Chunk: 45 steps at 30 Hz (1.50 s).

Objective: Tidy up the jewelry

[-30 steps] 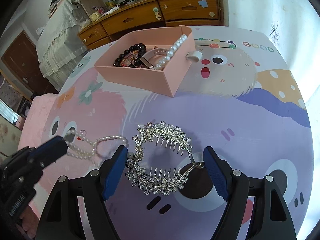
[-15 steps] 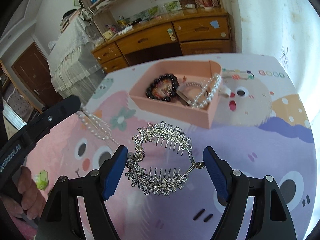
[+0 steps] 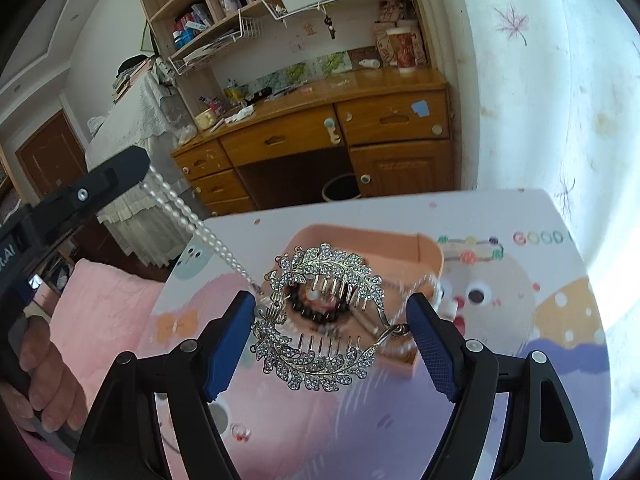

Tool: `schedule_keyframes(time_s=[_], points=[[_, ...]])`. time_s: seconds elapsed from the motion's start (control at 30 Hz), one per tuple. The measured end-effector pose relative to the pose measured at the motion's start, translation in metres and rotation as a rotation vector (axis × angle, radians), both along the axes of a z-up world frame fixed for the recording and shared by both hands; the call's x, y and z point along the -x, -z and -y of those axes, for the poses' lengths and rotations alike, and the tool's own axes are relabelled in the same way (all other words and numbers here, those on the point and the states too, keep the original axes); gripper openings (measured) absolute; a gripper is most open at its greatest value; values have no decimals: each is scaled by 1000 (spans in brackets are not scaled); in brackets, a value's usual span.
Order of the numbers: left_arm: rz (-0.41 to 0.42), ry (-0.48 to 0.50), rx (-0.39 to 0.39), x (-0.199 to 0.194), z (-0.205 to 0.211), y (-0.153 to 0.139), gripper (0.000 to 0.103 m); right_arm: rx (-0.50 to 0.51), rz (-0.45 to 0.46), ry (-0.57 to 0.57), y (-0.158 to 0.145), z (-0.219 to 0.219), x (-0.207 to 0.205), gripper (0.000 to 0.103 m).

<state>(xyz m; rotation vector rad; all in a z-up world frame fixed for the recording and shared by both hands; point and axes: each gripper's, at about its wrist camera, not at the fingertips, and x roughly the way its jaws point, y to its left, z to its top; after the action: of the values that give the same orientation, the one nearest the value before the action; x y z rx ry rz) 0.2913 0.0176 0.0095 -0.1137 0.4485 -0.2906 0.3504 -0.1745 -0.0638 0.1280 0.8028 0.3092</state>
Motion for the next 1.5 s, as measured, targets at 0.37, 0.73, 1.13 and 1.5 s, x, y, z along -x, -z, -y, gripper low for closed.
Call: schedule_keyframes(time_s=[0.37,0.73,1.13,1.5], points=[[-5,47,79,-59,-2,-21,3,29,-43,51,22,1,-43,79],[-127,-2,-55,-77,12,31,65,-18,-111,148,63,38,-49,88],[-255,-64,-60,-39,-25,62,69,-37,-126,147,48,33,-4,92],[-500,-78,-60,34,-47,128,69,10,-226,117,73,25,55,92]])
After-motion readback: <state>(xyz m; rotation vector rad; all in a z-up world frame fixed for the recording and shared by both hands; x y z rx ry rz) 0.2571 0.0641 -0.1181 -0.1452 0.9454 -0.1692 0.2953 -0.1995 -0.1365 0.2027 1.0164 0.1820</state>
